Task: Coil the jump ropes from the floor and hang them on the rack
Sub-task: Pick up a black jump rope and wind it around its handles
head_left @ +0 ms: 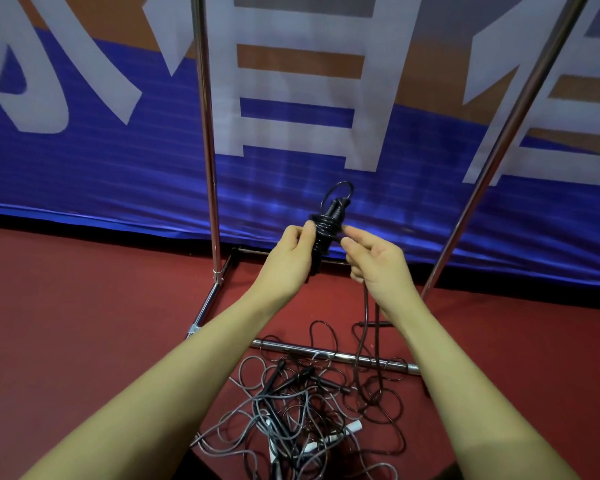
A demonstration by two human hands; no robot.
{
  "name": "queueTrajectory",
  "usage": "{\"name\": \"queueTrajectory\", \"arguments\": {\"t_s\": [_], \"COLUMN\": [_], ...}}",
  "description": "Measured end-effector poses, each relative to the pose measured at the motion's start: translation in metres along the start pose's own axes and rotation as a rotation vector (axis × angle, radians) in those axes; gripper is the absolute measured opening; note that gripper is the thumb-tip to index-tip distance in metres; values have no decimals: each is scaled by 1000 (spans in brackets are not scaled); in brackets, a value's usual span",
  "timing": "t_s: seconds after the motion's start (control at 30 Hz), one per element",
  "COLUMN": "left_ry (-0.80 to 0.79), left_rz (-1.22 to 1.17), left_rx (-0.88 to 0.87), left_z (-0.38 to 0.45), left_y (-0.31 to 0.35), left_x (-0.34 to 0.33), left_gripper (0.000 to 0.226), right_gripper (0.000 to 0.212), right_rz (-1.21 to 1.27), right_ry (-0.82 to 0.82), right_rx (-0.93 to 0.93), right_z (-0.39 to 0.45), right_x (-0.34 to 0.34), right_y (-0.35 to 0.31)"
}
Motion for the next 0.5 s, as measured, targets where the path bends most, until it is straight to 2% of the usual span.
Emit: {"name": "queueTrajectory", "arguments": {"t_s": [0.1, 0.3, 0.5], "left_ry": [-62, -145, -218], "left_rz": [-14, 150, -133], "left_rx": [7, -20, -27], "left_z": [-2, -2, -1], "left_y": [1, -1, 2], "left_x": [2, 9, 10], "left_gripper": [41, 57, 38], "right_gripper": [16, 17, 18], "right_rz": [-15, 48, 195], "right_ry": [38, -6, -78], "right_rx": [25, 78, 99], "right_z": [-2, -6, -6], "right_x": [1, 6, 7], "right_y": [-3, -5, -5]}}
Point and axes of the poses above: each hand's wrist, its own z-axis towards the middle knuckle, its own x-axis out of the back of the hand, y = z × x, the point moved 1 cm from there along z, towards the middle knuckle, and after that the axes turned 13 degrees about -y, right-handed, at the moved point
